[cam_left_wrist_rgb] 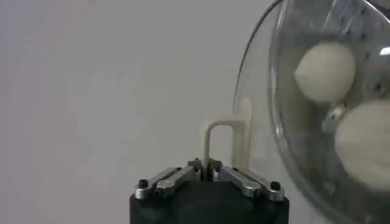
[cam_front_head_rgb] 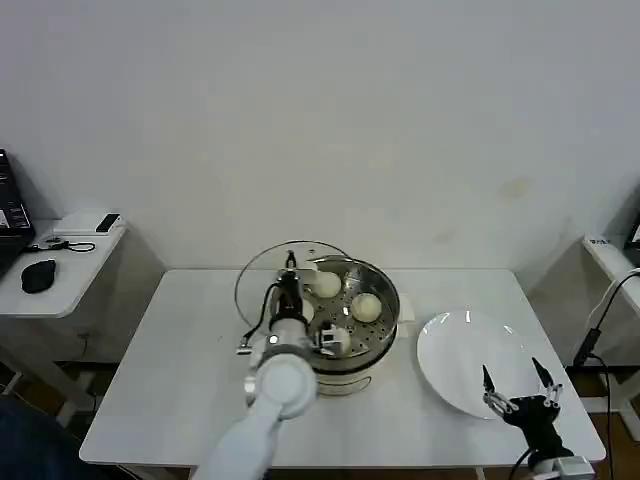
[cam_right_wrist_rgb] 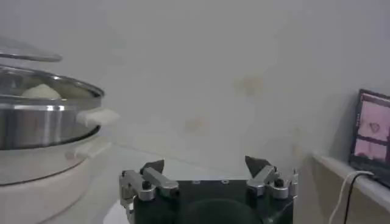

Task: Take steamed baozi put them in steamer then cover it.

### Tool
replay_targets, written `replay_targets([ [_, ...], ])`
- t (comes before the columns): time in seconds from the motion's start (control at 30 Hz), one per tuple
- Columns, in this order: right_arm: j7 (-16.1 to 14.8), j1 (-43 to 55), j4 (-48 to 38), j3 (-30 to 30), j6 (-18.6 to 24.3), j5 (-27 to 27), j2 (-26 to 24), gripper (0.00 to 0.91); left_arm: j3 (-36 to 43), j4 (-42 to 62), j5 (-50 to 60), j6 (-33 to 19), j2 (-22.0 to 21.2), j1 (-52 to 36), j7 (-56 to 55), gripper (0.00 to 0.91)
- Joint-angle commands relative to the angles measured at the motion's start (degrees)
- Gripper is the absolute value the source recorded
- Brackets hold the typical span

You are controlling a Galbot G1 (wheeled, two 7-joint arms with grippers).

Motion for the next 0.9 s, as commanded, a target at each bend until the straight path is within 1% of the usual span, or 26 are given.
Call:
replay_targets([
  [0.03, 0.06, -0.01, -0.28, -1.00, 0.16, -0.88, 0.21, 0.907, 3.76, 0.86, 4.45, 0.57, -4.71, 0.57, 1.45, 0.000],
  [0.47, 0.10, 0.10, -0.69, -1.95, 0.34, -1.66, 0.26, 0.907, 4.96, 3.52, 6.03, 0.37, -6.91, 1.41, 1.48, 0.000],
  [0.9, 0.07, 0.12, -0.82, -2.42, 0.44, -1.65, 0.25, 0.907, 3.53, 6.45, 6.50, -0.26, -6.82, 0.54, 0.76, 0.000],
])
